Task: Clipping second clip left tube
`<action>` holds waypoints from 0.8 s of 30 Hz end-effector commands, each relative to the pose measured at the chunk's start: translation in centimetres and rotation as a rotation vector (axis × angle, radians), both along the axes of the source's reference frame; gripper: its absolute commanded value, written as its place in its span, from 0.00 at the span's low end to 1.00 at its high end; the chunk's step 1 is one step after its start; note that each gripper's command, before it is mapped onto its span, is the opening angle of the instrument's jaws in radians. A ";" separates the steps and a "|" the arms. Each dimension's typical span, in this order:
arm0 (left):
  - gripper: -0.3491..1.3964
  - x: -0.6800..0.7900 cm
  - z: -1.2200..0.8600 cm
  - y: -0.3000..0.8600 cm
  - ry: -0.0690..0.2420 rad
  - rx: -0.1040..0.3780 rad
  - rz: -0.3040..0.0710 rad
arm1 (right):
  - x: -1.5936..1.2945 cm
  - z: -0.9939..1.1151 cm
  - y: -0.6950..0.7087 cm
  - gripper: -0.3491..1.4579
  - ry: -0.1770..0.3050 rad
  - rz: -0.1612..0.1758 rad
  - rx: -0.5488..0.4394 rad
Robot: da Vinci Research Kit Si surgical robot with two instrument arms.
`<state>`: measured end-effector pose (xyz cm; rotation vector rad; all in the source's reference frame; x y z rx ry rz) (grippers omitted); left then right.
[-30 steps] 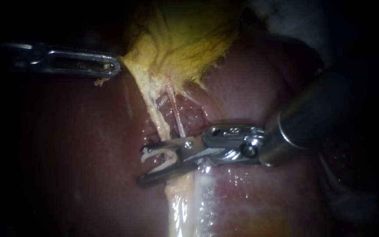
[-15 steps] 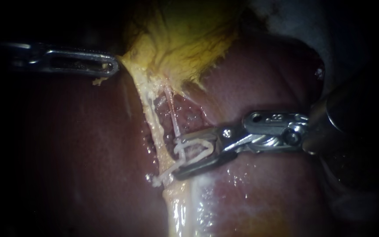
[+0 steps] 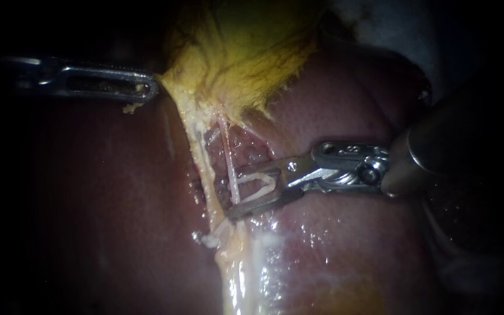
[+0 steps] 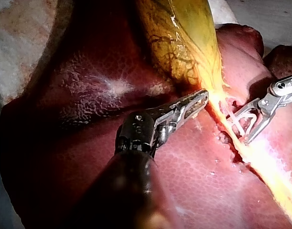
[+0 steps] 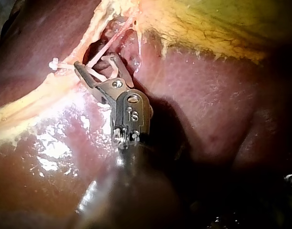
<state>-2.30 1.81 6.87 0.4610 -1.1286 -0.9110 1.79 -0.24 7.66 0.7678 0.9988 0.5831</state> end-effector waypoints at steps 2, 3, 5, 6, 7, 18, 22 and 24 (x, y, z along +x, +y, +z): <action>0.00 0.00 0.00 0.00 0.000 0.000 0.000 | -0.02 -0.02 0.01 0.46 0.000 -0.001 0.001; 0.00 0.00 0.00 0.00 0.000 0.000 0.000 | -0.03 -0.02 0.01 0.46 0.001 -0.001 0.001; 0.00 0.00 0.00 0.00 0.000 0.000 0.000 | -0.06 -0.03 0.02 0.46 0.004 -0.001 0.003; 0.00 0.00 0.00 0.00 0.000 0.000 0.000 | -0.08 -0.04 0.02 0.46 0.005 -0.001 0.003; 0.00 0.00 0.00 0.00 0.000 0.000 0.000 | -0.10 -0.05 0.03 0.46 0.005 -0.002 0.004; 0.00 0.01 0.00 0.00 0.000 0.000 0.000 | -0.35 -0.40 0.19 0.46 0.013 -0.008 0.027; 0.00 0.01 0.00 0.00 0.000 0.000 0.000 | -0.34 -0.53 0.15 0.46 0.023 -0.026 0.032; 0.00 0.01 0.00 -0.01 0.000 0.000 0.000 | -0.33 -0.58 0.12 0.46 0.027 -0.039 0.031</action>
